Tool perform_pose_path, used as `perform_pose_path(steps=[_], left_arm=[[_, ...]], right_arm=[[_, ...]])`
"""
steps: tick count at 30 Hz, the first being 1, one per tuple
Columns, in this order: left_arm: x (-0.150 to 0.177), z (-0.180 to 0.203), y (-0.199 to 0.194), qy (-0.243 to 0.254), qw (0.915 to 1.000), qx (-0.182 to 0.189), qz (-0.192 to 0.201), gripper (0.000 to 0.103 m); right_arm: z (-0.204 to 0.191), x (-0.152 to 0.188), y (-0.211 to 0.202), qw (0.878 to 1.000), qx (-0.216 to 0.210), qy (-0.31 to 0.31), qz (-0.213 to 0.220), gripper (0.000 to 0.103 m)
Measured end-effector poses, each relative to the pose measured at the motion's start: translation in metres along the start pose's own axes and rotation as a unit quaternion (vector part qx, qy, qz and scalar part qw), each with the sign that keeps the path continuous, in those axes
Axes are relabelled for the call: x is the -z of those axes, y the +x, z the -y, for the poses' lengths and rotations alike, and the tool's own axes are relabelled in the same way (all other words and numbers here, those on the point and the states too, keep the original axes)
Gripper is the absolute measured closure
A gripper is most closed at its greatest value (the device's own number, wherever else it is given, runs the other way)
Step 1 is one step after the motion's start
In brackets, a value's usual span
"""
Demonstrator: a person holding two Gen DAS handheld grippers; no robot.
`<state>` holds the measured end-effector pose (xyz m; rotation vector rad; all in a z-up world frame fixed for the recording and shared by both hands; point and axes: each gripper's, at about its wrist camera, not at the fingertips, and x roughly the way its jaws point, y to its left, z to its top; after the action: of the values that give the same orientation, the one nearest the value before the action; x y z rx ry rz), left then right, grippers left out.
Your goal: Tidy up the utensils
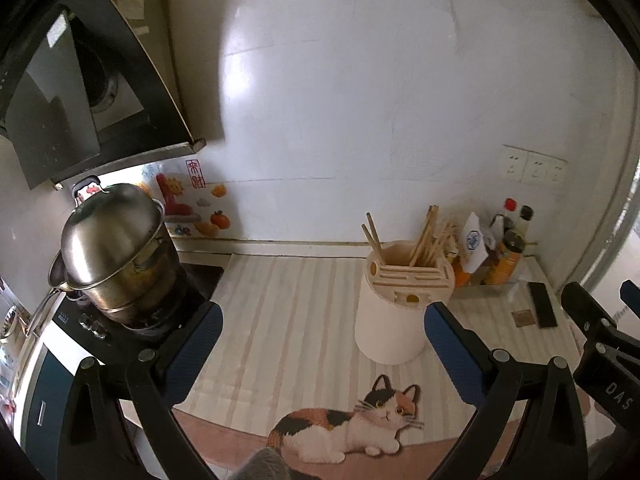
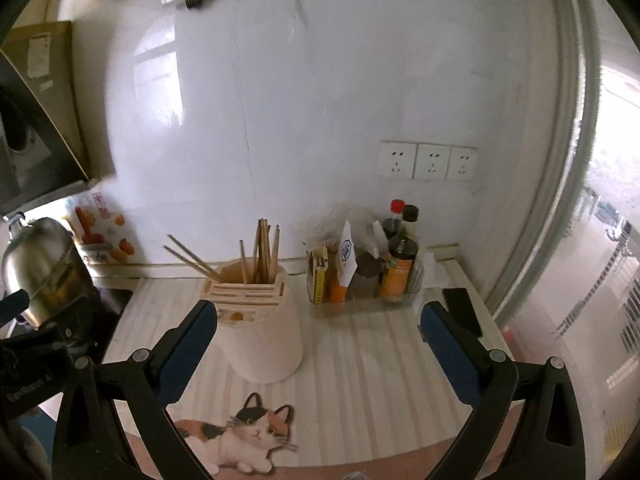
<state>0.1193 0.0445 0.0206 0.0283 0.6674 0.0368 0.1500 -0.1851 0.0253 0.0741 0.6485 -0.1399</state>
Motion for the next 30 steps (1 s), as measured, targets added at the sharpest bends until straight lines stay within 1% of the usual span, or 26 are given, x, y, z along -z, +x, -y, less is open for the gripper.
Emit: perform_pose_path(steps=[5, 8, 11, 19, 30], left_arm=[[0.013, -0.008, -0.032, 0.013, 0.9998, 0.013, 0.005, 0.000], [0.020, -0.011, -0.044, 0.017, 0.9997, 0.016, 0.010, 0.000], [0.024, -0.013, -0.052, 0.013, 0.9996, 0.021, 0.010, 0.000], [0.026, -0.011, -0.063, 0.003, 0.9997, 0.013, 0.018, 0.000], [0.025, -0.003, -0.068, -0.001, 0.9997, -0.005, 0.024, 0.000]], right_arm=[[-0.003, 0.011, -0.051, 1.000, 0.012, 0.010, 0.012, 0.000], [-0.004, 0.019, -0.073, 1.000, 0.018, 0.013, 0.018, 0.000], [-0.004, 0.024, -0.087, 1.000, 0.020, 0.013, 0.020, 0.000], [-0.001, 0.023, -0.096, 1.000, 0.015, 0.011, 0.023, 0.000], [0.009, 0.018, -0.088, 1.000, 0.001, 0.007, 0.016, 0.000]])
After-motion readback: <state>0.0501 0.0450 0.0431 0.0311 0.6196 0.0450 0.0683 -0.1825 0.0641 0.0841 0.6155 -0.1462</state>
